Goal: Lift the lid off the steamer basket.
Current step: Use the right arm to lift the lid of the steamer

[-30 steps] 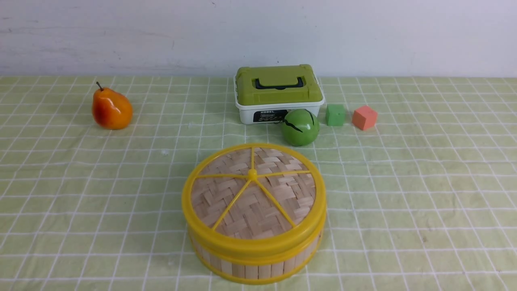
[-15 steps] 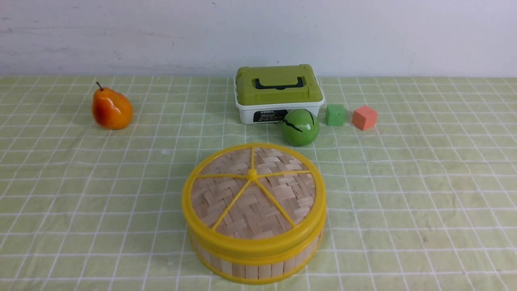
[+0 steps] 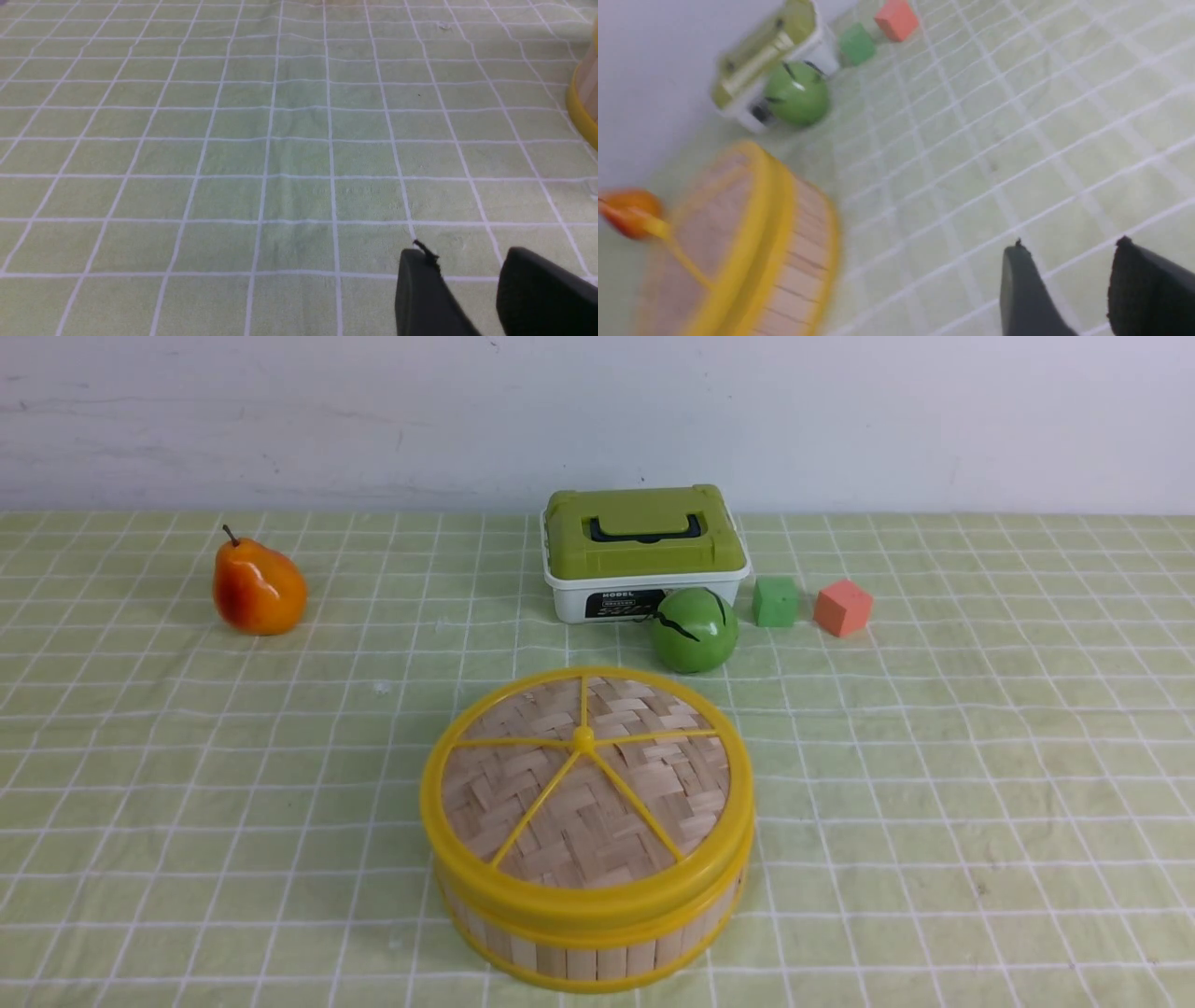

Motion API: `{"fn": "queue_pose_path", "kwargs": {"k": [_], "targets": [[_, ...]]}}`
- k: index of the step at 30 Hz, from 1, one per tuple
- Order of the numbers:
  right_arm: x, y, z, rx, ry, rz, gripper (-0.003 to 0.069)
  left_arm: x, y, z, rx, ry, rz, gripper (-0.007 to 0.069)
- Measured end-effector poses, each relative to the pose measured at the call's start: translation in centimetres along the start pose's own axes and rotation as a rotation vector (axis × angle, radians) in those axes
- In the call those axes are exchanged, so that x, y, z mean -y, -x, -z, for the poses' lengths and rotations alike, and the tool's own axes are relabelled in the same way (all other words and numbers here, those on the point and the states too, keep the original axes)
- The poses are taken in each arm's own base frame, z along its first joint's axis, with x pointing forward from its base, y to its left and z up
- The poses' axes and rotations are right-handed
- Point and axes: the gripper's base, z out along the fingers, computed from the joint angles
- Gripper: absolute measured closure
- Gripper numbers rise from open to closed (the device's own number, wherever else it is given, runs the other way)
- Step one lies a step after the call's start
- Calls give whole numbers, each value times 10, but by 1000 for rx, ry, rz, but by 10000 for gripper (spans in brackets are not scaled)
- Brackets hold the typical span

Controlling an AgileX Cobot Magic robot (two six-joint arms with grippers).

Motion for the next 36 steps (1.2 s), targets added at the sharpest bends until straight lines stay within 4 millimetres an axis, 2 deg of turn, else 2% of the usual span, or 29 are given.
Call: {"fn": "queue_pose_path", "kwargs": {"k": [3, 5, 14, 15, 16, 21, 23, 26, 29, 30, 31, 32, 33, 36], "targets": [[-4, -3, 0, -38, 50, -262, 418, 0, 0, 0, 0, 0, 0, 386], [-5, -3, 0, -42, 57, -292, 418, 0, 0, 0, 0, 0, -1, 386], [-3, 0, 0, 1, 42, -88, 420, 0, 0, 0, 0, 1, -2, 386], [-9, 3, 2, 4, 50, -2, 435, 0, 0, 0, 0, 1, -2, 386], [-10, 4, 3, 8, 53, 10, 438, 0, 0, 0, 0, 1, -2, 386], [-64, 41, 19, -32, 28, 411, 624, 0, 0, 0, 0, 1, -3, 386], [-88, 60, 19, -83, -5, 574, 664, 0, 0, 0, 0, 1, -3, 386], [-128, 91, 12, -243, -57, 826, 680, 0, 0, 0, 0, 1, -3, 386], [-163, 116, -2, -394, -45, 942, 680, 0, 0, 0, 0, 1, -3, 386], [-168, 119, -5, -402, -41, 951, 680, 0, 0, 0, 0, 1, -3, 386], [-181, 125, -16, -493, -25, 974, 680, 0, 0, 0, 0, 1, -3, 386], [-184, 126, -15, -493, -17, 980, 680, 0, 0, 0, 0, 1, -3, 386], [-197, 129, -26, -575, 15, 1016, 678, 0, 0, 0, 0, 1, -3, 386], [-219, 124, -51, -727, 70, 1110, 669, 0, 0, 0, 0, 1, -3, 386]]}}
